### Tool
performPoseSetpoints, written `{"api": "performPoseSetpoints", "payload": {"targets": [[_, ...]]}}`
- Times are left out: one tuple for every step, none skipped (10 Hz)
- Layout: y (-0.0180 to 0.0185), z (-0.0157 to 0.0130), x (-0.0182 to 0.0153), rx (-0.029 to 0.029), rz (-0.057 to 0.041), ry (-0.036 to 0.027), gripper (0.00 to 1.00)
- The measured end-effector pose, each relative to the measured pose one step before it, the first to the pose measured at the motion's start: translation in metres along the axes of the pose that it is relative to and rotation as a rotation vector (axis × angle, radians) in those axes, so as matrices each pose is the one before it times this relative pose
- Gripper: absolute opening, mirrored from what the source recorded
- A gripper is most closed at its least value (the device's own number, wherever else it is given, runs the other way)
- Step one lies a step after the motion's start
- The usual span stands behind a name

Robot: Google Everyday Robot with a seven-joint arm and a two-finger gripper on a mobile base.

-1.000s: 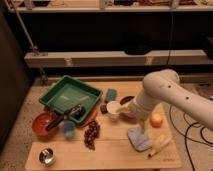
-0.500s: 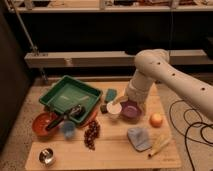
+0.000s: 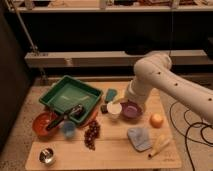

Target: Place sponge in red bowl

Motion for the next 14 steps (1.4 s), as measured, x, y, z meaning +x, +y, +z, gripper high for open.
{"api": "performPoseSetpoints", "payload": {"targets": [[0.0006, -0.00039, 0.0134, 0.02408, -0.12042, 0.08695, 0.8], [-0.0013, 0.0003, 0.00722, 0.00612, -0.05905, 0.03985, 0.8], [0.00105, -0.00059, 0.00314, 0.00443, -0.03026, 0.02206, 0.8], [0.00174, -0.00095, 0.00228, -0.00032, -0.02133, 0.0165, 0.8], [-0.00083, 0.00092, -0.00004, -0.0019, 0.0017, -0.00294, 0.8], [-0.00193, -0.00002, 0.00035, -0.0061, 0.00597, -0.00014, 0.8], [-0.00057, 0.00163, 0.00594, -0.01973, -0.01613, 0.02236, 0.8], [0.00255, 0.00321, 0.00948, -0.01481, -0.01213, 0.02089, 0.8], [0.00132, 0.00817, 0.01574, -0.00499, -0.01176, 0.01883, 0.8], [0.00142, 0.00786, 0.01347, 0.00137, -0.01013, 0.01109, 0.8], [0.00303, 0.01346, 0.0221, 0.00847, -0.00842, 0.01304, 0.8], [0.00123, 0.01455, 0.01907, 0.01013, -0.00778, 0.00827, 0.8], [0.0011, 0.00889, 0.00937, 0.00347, -0.00377, 0.00462, 0.8], [-0.00249, 0.01639, 0.01301, 0.00744, -0.01147, 0.00695, 0.8]]}}
